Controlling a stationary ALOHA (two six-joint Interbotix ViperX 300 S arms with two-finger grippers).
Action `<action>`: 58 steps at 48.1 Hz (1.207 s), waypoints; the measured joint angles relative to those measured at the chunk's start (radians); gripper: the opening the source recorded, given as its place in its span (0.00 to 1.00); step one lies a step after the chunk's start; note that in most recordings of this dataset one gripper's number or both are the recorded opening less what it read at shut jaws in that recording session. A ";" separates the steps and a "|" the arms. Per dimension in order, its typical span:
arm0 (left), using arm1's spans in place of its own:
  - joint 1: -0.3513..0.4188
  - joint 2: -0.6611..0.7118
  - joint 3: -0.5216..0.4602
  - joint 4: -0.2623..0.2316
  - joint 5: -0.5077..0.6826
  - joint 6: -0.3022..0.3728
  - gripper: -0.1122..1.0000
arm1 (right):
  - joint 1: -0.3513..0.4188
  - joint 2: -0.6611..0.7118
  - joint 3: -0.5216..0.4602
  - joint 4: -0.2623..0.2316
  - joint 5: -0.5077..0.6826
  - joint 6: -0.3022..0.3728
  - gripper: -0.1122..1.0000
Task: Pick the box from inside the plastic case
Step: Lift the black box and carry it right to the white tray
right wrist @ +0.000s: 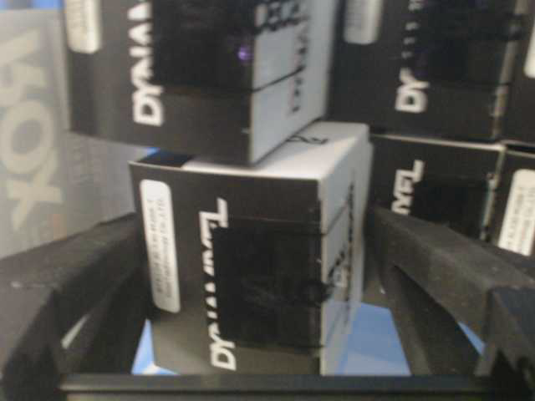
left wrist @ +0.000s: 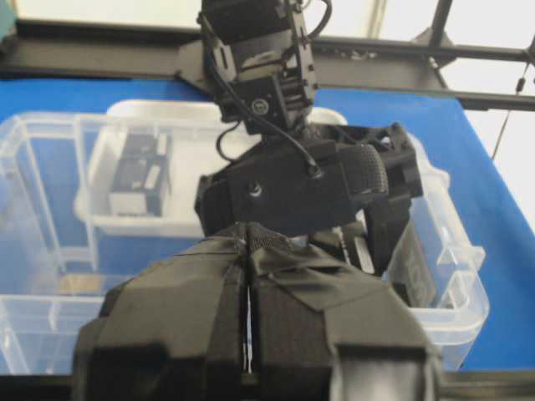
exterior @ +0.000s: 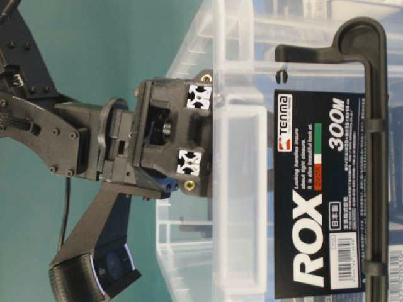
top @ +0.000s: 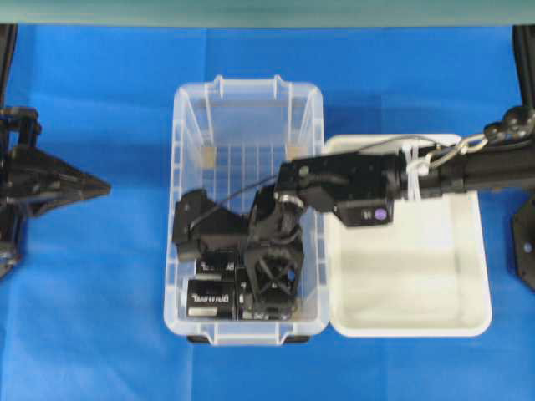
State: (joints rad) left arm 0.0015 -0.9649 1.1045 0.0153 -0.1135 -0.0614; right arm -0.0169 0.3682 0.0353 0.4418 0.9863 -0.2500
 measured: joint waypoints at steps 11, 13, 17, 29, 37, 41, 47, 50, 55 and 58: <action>0.000 0.000 0.000 -0.002 0.000 -0.015 0.06 | -0.021 0.003 -0.020 -0.041 0.002 -0.002 0.99; 0.000 0.002 0.002 -0.002 0.000 -0.018 0.06 | -0.021 0.003 -0.020 -0.051 0.003 -0.002 0.99; 0.000 0.002 0.000 -0.002 0.000 -0.018 0.06 | -0.020 0.003 -0.021 -0.060 0.003 0.000 0.99; 0.000 0.002 0.000 -0.002 0.000 -0.018 0.06 | -0.020 0.003 -0.021 -0.064 0.015 0.000 0.96; 0.000 0.002 0.002 -0.002 0.000 -0.018 0.06 | -0.023 0.002 -0.035 -0.066 0.061 -0.005 0.73; 0.000 0.002 0.002 0.000 0.000 -0.018 0.06 | -0.028 0.000 -0.044 -0.066 0.081 -0.005 0.72; 0.000 0.002 0.000 -0.002 0.000 -0.018 0.06 | -0.040 -0.009 -0.066 -0.066 0.089 -0.006 0.72; 0.002 0.002 0.000 -0.002 0.000 -0.018 0.06 | -0.049 -0.018 -0.086 -0.067 0.101 -0.008 0.72; 0.002 0.002 0.000 -0.002 0.000 -0.018 0.06 | -0.072 -0.046 -0.132 -0.067 0.143 -0.008 0.71; 0.002 0.002 0.000 -0.002 0.000 -0.018 0.06 | -0.089 -0.064 -0.166 -0.067 0.184 -0.008 0.71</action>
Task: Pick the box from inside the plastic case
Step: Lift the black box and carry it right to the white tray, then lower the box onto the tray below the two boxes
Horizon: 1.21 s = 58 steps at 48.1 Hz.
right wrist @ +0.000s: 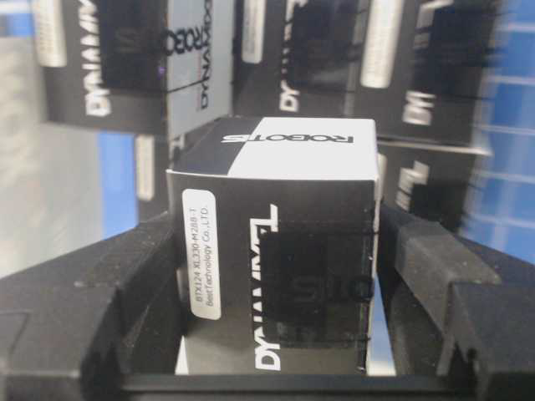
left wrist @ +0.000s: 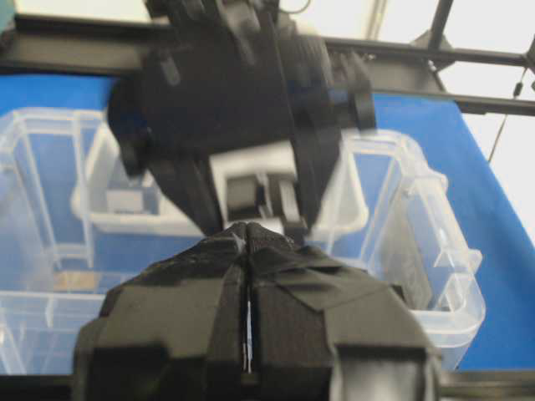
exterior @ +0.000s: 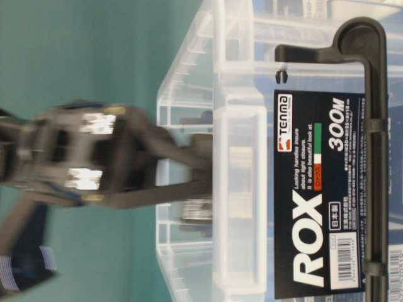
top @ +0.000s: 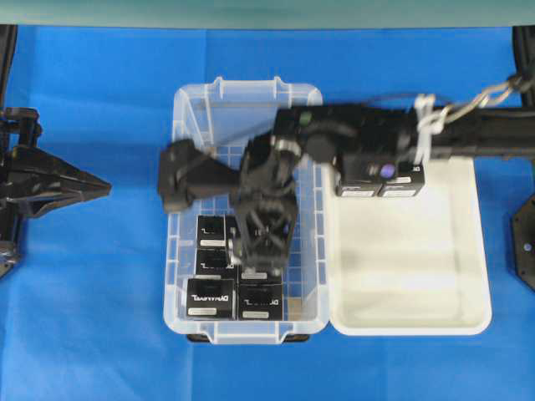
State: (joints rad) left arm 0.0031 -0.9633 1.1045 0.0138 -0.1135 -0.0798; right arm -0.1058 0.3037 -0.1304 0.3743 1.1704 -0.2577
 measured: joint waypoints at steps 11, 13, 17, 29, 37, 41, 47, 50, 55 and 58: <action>0.000 0.000 0.002 0.000 0.000 0.000 0.06 | -0.064 -0.129 -0.132 -0.002 0.201 0.005 0.70; 0.000 0.000 0.002 0.002 0.000 0.000 0.06 | -0.067 -0.163 -0.143 -0.002 0.239 0.008 0.70; 0.000 0.000 0.000 0.002 0.000 0.000 0.06 | -0.071 -0.230 -0.144 0.000 0.311 0.025 0.70; 0.000 0.000 0.002 0.002 0.000 0.000 0.06 | -0.078 -0.413 0.043 -0.002 0.414 0.098 0.70; 0.000 0.002 0.000 0.002 0.000 0.000 0.06 | -0.081 -0.514 0.272 -0.008 0.330 0.109 0.70; 0.002 0.000 0.002 0.002 0.000 0.000 0.06 | -0.081 -0.563 0.385 -0.026 0.235 0.109 0.70; 0.008 0.002 0.002 0.002 0.000 0.000 0.06 | -0.083 -0.603 0.563 -0.054 0.077 0.100 0.70; 0.011 0.002 0.002 0.000 0.000 0.000 0.06 | -0.081 -0.600 0.650 -0.072 -0.008 0.097 0.70; 0.014 0.002 0.002 0.002 0.000 -0.003 0.06 | -0.074 -0.586 0.752 -0.091 -0.143 0.080 0.70; 0.014 0.002 0.000 0.002 0.000 -0.003 0.06 | -0.066 -0.574 0.793 -0.103 -0.219 0.067 0.70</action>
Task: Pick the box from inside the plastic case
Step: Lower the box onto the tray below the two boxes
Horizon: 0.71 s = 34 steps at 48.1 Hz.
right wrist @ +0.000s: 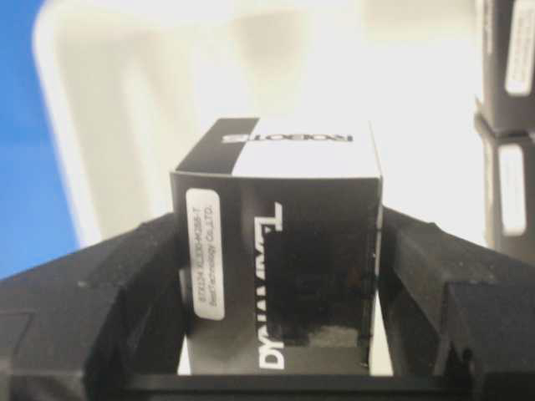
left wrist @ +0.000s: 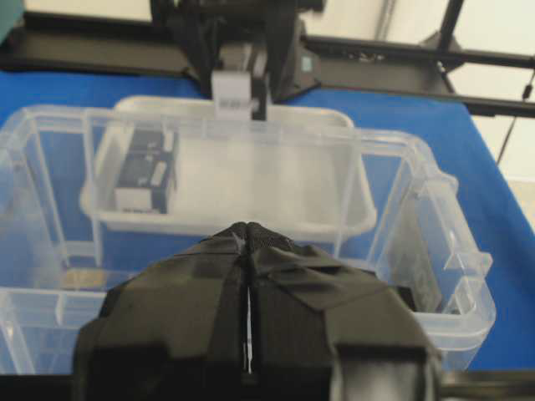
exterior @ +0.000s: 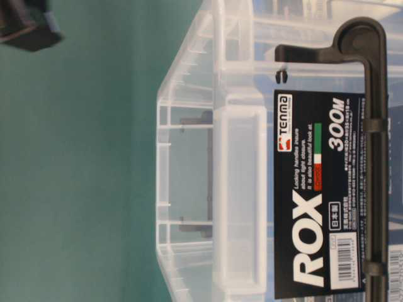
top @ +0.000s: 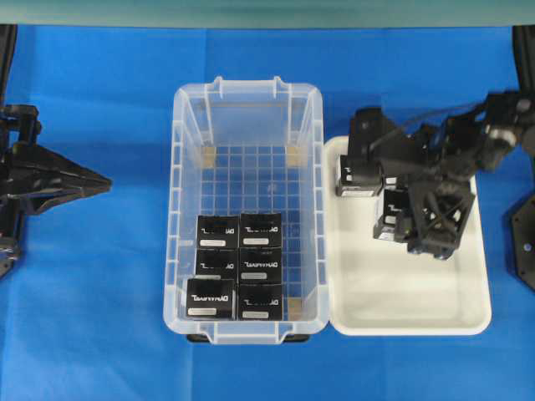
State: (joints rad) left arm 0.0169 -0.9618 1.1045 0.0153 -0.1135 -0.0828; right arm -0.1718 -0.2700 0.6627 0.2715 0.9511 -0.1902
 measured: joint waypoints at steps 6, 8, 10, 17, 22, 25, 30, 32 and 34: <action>0.000 0.002 0.002 -0.002 0.000 0.000 0.06 | 0.015 0.057 0.032 -0.018 -0.133 -0.032 0.70; 0.000 0.000 0.000 -0.002 0.000 0.000 0.06 | 0.015 0.077 0.034 -0.021 -0.153 -0.040 0.70; 0.002 0.000 0.000 0.000 0.000 0.000 0.06 | 0.015 0.097 0.034 -0.025 -0.169 -0.049 0.70; 0.000 0.000 0.000 -0.002 0.000 0.000 0.06 | 0.015 0.170 0.032 -0.026 -0.206 -0.066 0.70; 0.002 0.000 0.000 -0.002 0.000 -0.005 0.06 | 0.015 0.213 0.032 -0.029 -0.230 -0.071 0.70; 0.000 0.000 0.000 0.000 0.000 -0.008 0.06 | 0.015 0.229 0.031 -0.035 -0.247 -0.069 0.70; 0.002 0.000 0.000 -0.002 0.000 -0.006 0.06 | 0.015 0.245 0.032 -0.051 -0.272 -0.069 0.70; 0.000 0.000 0.000 0.000 0.000 -0.008 0.06 | 0.015 0.252 0.031 -0.058 -0.278 -0.069 0.70; 0.000 0.000 0.000 0.000 0.000 -0.006 0.06 | 0.015 0.258 0.031 -0.064 -0.282 -0.071 0.70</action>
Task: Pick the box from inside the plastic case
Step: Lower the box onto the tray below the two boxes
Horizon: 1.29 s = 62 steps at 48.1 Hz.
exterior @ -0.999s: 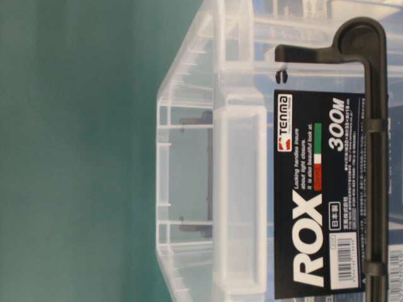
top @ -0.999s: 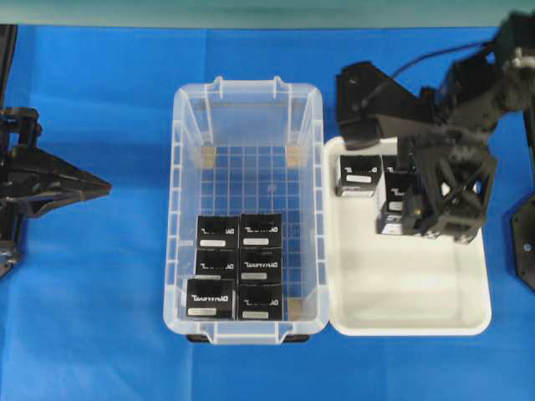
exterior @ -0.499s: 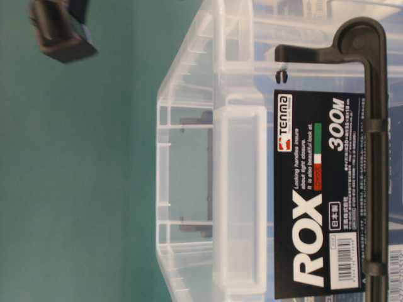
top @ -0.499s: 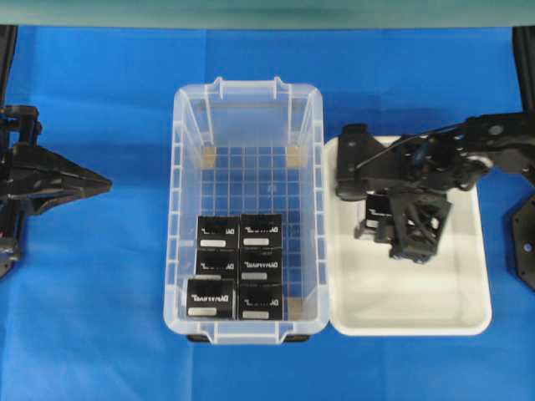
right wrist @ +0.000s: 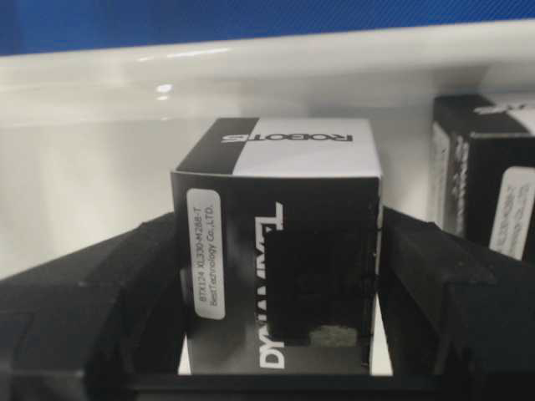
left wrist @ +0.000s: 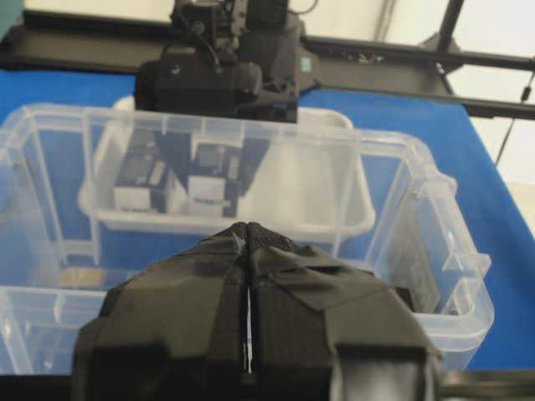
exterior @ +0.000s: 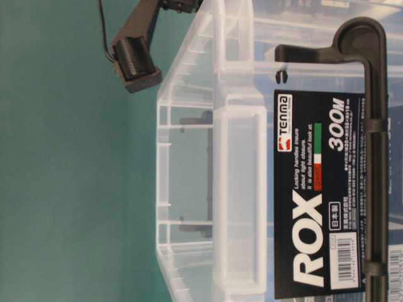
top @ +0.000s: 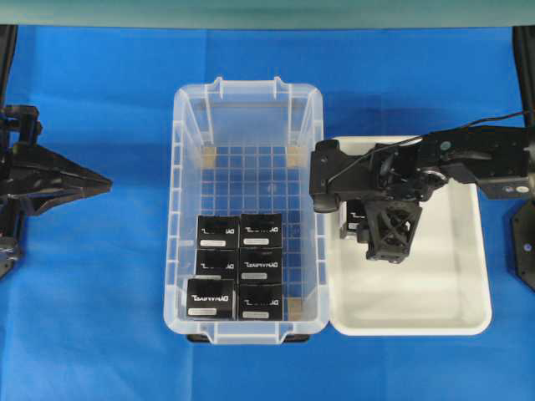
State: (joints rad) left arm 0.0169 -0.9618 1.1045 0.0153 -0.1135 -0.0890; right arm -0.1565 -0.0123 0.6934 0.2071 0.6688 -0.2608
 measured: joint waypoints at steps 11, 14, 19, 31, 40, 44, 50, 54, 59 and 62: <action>0.003 0.000 0.000 0.000 0.000 -0.002 0.06 | 0.000 0.009 0.000 -0.008 -0.005 -0.003 0.70; 0.003 0.000 0.002 -0.002 0.000 -0.002 0.06 | 0.000 0.009 0.000 -0.008 -0.005 -0.002 0.70; 0.005 0.000 0.000 -0.002 0.000 -0.002 0.06 | 0.000 0.009 0.000 -0.008 -0.005 -0.003 0.68; 0.003 0.000 0.002 0.000 0.000 -0.002 0.06 | 0.003 0.009 -0.006 -0.008 0.000 0.003 0.77; 0.003 0.000 0.000 -0.002 0.000 -0.002 0.06 | 0.014 0.011 -0.012 -0.008 -0.015 0.003 0.96; 0.005 0.000 0.000 0.000 0.000 0.000 0.06 | 0.015 0.006 -0.018 -0.008 -0.025 0.006 0.93; 0.005 0.002 0.000 0.000 0.000 0.000 0.06 | 0.014 -0.015 -0.029 -0.008 -0.028 0.009 0.93; 0.005 0.000 0.000 0.000 0.000 -0.002 0.06 | 0.011 -0.041 -0.037 -0.008 -0.025 0.014 0.93; 0.005 0.000 0.000 0.000 0.000 0.000 0.06 | 0.002 -0.083 -0.048 -0.008 -0.012 0.017 0.93; 0.005 0.000 0.000 0.000 0.000 0.000 0.06 | -0.006 -0.112 -0.057 -0.008 0.005 0.017 0.93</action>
State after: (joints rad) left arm 0.0215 -0.9618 1.1045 0.0153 -0.1135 -0.0890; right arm -0.1626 -0.1243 0.6366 0.1994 0.6734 -0.2439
